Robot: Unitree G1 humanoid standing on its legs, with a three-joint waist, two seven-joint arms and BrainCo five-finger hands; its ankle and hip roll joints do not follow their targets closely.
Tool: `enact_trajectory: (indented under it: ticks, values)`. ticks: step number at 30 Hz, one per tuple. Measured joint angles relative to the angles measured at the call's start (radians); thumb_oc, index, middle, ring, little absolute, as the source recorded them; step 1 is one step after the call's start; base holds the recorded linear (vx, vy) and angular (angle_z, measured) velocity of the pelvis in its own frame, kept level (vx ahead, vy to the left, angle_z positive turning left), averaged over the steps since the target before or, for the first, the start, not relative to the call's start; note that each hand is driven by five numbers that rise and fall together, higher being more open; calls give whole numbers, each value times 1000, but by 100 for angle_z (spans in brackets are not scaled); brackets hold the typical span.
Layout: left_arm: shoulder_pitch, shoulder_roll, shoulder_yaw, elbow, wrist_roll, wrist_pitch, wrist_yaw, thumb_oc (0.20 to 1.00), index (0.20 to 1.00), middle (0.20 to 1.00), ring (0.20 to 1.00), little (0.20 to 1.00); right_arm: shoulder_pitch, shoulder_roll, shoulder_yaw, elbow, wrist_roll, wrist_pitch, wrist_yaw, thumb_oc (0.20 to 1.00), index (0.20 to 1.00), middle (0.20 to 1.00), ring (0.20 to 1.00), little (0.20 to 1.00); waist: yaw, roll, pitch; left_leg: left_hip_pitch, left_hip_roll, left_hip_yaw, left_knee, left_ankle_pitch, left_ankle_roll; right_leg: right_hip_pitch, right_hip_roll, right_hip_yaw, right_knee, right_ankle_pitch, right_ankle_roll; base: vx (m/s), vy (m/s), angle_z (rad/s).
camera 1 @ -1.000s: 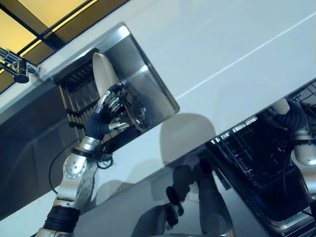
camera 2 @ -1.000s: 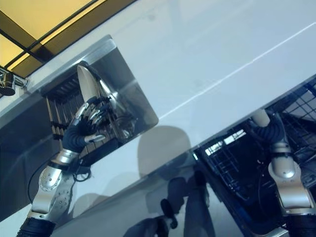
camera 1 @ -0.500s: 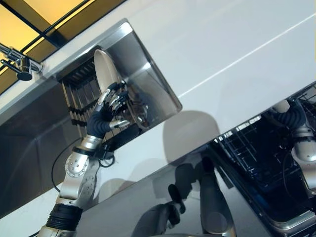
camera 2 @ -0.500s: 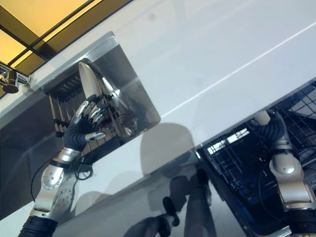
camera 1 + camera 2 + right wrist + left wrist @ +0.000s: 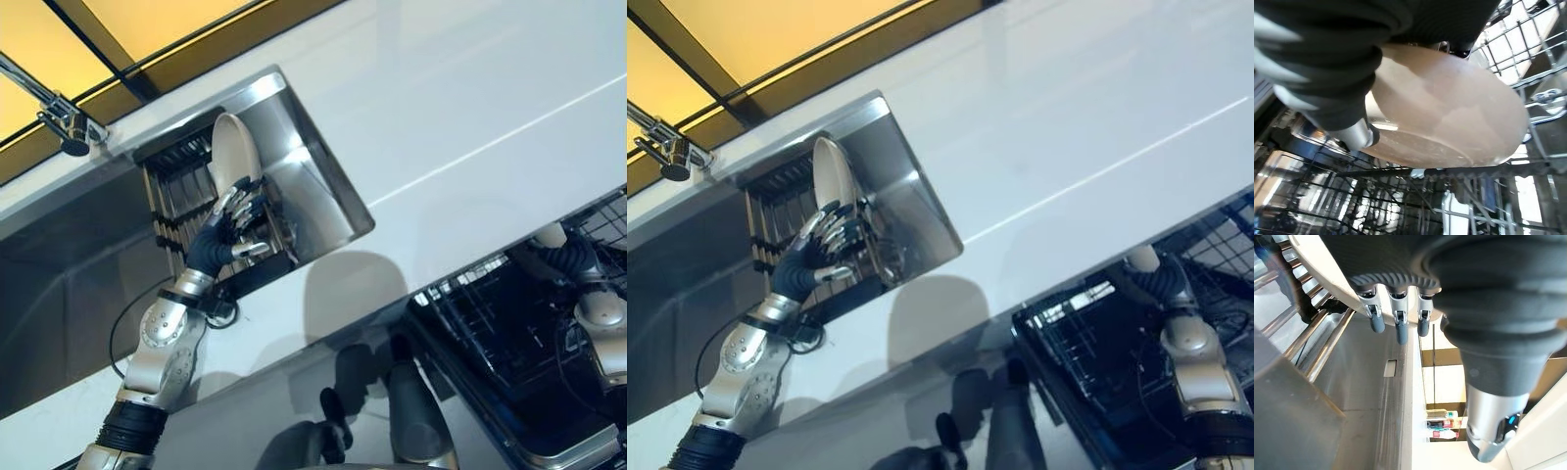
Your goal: Pick up plates and place into dishwasher.
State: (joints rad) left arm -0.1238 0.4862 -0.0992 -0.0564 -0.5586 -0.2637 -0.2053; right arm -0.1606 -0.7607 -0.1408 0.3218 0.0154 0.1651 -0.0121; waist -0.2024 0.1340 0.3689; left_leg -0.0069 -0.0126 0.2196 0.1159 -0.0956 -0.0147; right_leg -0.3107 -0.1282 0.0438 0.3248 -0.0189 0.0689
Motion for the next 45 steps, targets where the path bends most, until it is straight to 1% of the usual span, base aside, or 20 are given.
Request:
enact_trajectory:
  ticks: [3,4,9,12,17,18,19,20,22,24,33,36,41,45]
  values:
    - [1,7,0,0,0,21,0,1000,1000,1000,1000,1000,0,-2,1,54,10,33,29,200,200,200,200,200,10,-8,-22,15,8,-7,-7,0,-2,31,4,-13,-13,-2,-3,22,-49,9]
    - [1,9,0,0,0,30,0,1000,1000,1000,1000,1000,0,-2,1,72,17,40,32,200,200,200,200,200,26,-10,-36,16,9,-9,-12,0,-3,31,6,-15,-16,-3,-2,18,-33,5]
    - [9,20,0,0,0,51,-11,1000,1000,1000,1000,1000,19,2,1,97,26,75,39,200,200,200,200,200,31,-17,-58,48,16,-19,-32,2,-7,68,11,-28,-41,-3,-4,12,-11,5]
    - [13,40,0,0,0,57,-16,1000,1000,1000,1000,1000,23,2,1,97,22,83,55,200,200,200,200,200,30,-19,-61,50,18,-26,-35,2,-7,78,12,-36,-47,-2,-4,8,-9,4]
    - [13,44,0,0,0,62,-22,1000,1000,1000,1000,1000,38,3,1,101,16,86,75,200,200,200,200,200,33,-28,-66,51,23,-31,-35,3,-9,84,15,-46,-50,0,-8,8,-16,5]
    - [12,44,0,0,0,62,-22,1000,1000,1000,1000,1000,38,5,1,110,17,86,75,338,338,338,338,338,33,-30,-67,52,24,-33,-35,3,-9,86,15,-48,-52,0,-8,26,1,8]
    - [13,44,0,0,0,63,-22,1000,1000,1000,1000,1000,38,5,1,118,18,86,75,1000,1000,1000,1000,1000,35,-30,-67,56,25,-37,-36,3,-9,95,15,-52,-57,1,-9,33,3,8]
    - [13,44,0,2,0,64,-25,1000,1000,1000,1000,1000,40,5,1,128,17,93,75,1000,1000,1000,1000,1000,37,-30,-67,67,26,-39,-39,3,-9,106,16,-54,-62,1,-9,35,13,7]
    - [10,45,0,2,0,64,-34,1000,1000,1000,1000,1000,68,6,34,189,14,140,75,1000,1000,1000,1000,1000,51,-31,-68,80,27,-40,-46,3,-9,121,17,-54,-71,-3,-6,49,20,2]
    - [26,47,10,3,0,64,-38,1000,1000,1000,1000,1000,101,19,29,210,7,142,52,1000,1000,1000,1000,1000,54,-31,-69,84,28,-43,-50,3,-10,128,17,-55,-77,-3,-5,49,17,1]
    - [36,49,17,3,-1,83,-61,1000,1000,1000,1000,1000,127,20,30,206,4,147,59,1000,1000,1000,1000,1000,52,-37,-72,89,31,-44,-45,3,-10,137,20,-57,-80,1,-9,49,-7,1]
    - [39,49,21,2,-1,88,-71,1000,1000,1000,1000,1000,142,31,30,205,4,147,59,1000,1000,1000,1000,1000,52,-38,-74,105,35,-52,-49,1,-12,161,22,-64,-88,0,-9,14,-18,4]
    - [47,62,44,3,-1,94,-85,1000,1000,1000,1000,1000,181,72,30,189,4,147,59,1000,1000,1000,1000,1000,56,-63,-99,103,44,-57,-48,0,-13,170,29,-74,-102,1,-10,24,-11,4]
    - [65,65,54,3,-2,99,-105,1000,1000,1000,1000,1000,235,112,30,155,-4,147,61,1000,1000,1000,1000,1000,56,-70,-125,107,49,-57,-50,-3,-18,179,36,-75,-114,6,-16,17,0,0]
